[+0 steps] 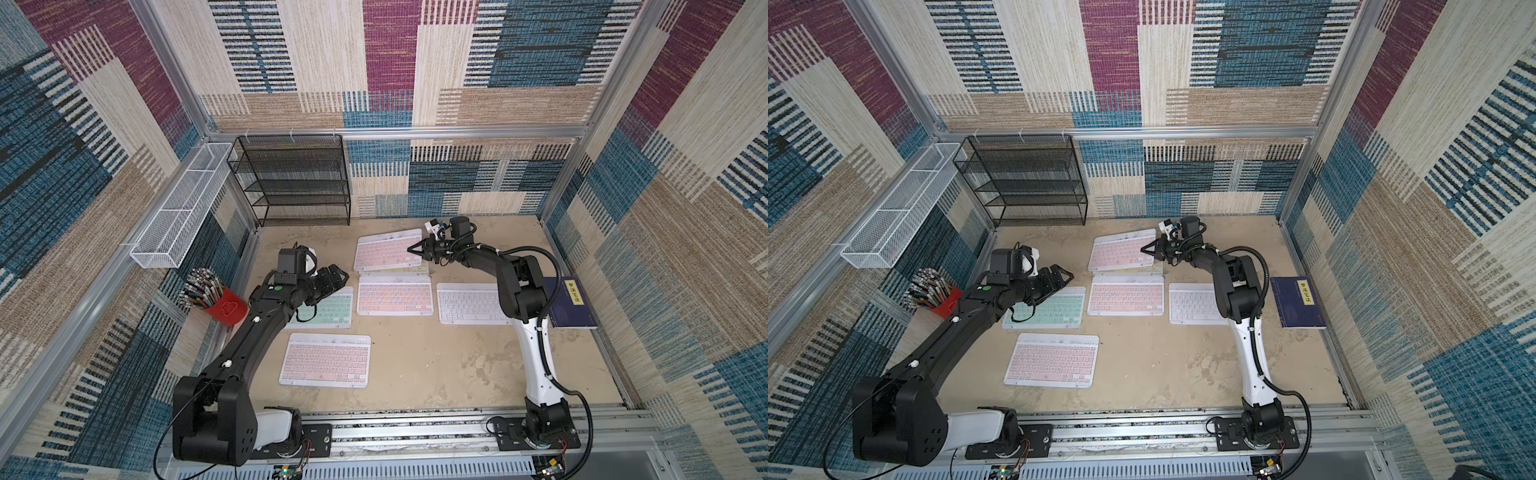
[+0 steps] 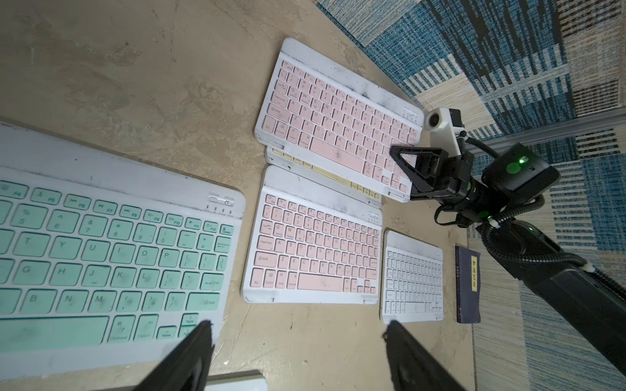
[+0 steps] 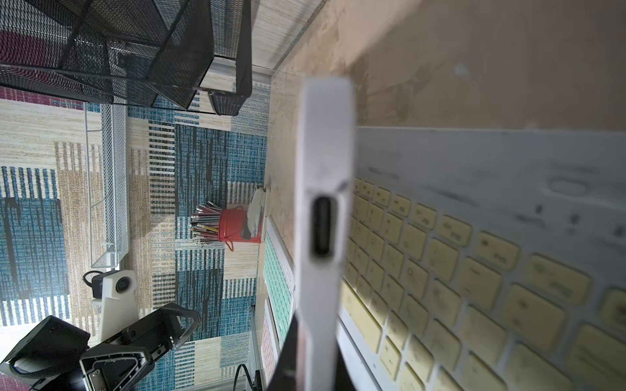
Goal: Stack the numeric keypads
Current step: Place the numeric keypad at the numeric keypad.
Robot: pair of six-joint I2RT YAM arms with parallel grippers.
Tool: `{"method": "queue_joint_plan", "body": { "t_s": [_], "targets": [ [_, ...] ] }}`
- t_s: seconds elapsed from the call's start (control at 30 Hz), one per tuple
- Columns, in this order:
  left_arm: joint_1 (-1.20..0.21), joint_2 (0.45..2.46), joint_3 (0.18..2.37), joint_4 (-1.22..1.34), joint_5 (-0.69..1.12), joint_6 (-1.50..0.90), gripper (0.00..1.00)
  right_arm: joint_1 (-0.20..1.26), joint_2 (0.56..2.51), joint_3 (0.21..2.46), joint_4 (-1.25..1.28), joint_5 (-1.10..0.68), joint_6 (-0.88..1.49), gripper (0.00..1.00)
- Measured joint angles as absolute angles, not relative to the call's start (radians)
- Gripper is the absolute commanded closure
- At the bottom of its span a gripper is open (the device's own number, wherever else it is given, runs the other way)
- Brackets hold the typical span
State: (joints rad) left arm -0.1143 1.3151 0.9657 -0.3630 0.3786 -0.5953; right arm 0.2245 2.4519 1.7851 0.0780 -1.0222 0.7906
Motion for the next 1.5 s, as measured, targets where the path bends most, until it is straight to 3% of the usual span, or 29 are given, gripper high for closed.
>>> {"method": "queue_joint_plan", "body": {
  "t_s": [0.33, 0.6, 0.87, 1.3, 1.5],
  "targets": [
    [-0.114, 1.334, 0.955, -0.355, 0.394, -0.592, 0.18, 0.207, 2.452, 1.780, 0.045, -1.047, 0.764, 1.00],
    [-0.114, 1.340, 0.942, -0.347, 0.400, -0.592, 0.18, 0.202, 2.474, 1.819, -0.048, -1.019, 0.712, 0.63],
    [-0.115, 1.339, 0.923, -0.330, 0.403, -0.596, 0.18, 0.201, 2.481, 1.878, -0.190, -0.942, 0.636, 0.40],
    [-0.120, 1.320, 0.921, -0.356, 0.387, -0.595, 0.16, 0.202, 2.414, 1.899, -0.387, -0.754, 0.533, 0.31],
    [-0.120, 1.317, 0.979, -0.505, 0.224, -0.591, 0.15, 0.207, 2.272, 1.813, -0.456, -0.585, 0.496, 0.29]
  ]
}}
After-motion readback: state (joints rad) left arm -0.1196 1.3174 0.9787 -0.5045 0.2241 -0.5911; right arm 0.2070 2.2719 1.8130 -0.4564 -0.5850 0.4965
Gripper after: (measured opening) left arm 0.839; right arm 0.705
